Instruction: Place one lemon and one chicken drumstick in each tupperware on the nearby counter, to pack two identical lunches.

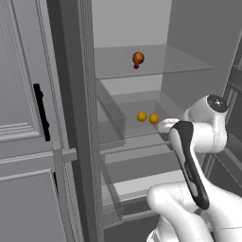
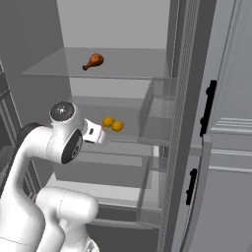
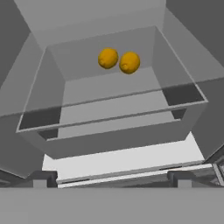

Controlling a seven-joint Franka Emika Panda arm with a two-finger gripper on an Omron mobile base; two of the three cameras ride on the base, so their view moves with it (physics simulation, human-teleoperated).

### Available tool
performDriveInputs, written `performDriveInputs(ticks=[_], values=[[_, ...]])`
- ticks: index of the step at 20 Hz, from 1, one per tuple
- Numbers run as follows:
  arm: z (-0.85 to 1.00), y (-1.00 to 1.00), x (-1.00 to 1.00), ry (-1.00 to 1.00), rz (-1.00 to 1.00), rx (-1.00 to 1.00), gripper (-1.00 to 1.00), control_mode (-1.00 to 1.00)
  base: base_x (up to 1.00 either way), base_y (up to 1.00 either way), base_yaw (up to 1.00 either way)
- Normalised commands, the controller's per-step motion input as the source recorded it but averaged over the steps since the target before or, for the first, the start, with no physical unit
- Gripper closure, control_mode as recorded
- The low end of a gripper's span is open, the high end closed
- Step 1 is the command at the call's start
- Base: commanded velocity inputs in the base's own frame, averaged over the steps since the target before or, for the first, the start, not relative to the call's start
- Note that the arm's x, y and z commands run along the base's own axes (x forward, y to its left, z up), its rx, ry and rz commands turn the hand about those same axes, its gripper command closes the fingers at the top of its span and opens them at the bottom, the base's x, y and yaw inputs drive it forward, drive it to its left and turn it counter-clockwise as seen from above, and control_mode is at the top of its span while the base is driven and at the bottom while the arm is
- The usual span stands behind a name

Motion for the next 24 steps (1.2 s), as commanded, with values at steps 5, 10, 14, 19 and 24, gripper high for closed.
performDriveInputs(ticks=[5, 10, 14, 19, 24], values=[[-0.2, -0.25, 0.75, 0.0, 0.08, -0.14, -1.0, -1.0, 0.0, 0.0, 0.0], [-0.36, -0.3, 0.78, 0.0, 0.0, -0.04, -1.0, -1.0, 0.0, 0.0, 0.0], [-0.39, -0.1, 0.92, 0.0, 0.0, 0.0, -1.0, -1.0, 0.0, 0.0, 0.0], [-0.14, 0.0, 0.92, 0.07, 0.0, 0.05, -1.0, -1.0, 0.0, 0.0, 0.0], [-0.04, 0.0, 0.76, 0.1, 0.0, 0.01, -1.0, -1.0, 0.0, 0.0, 0.0]])
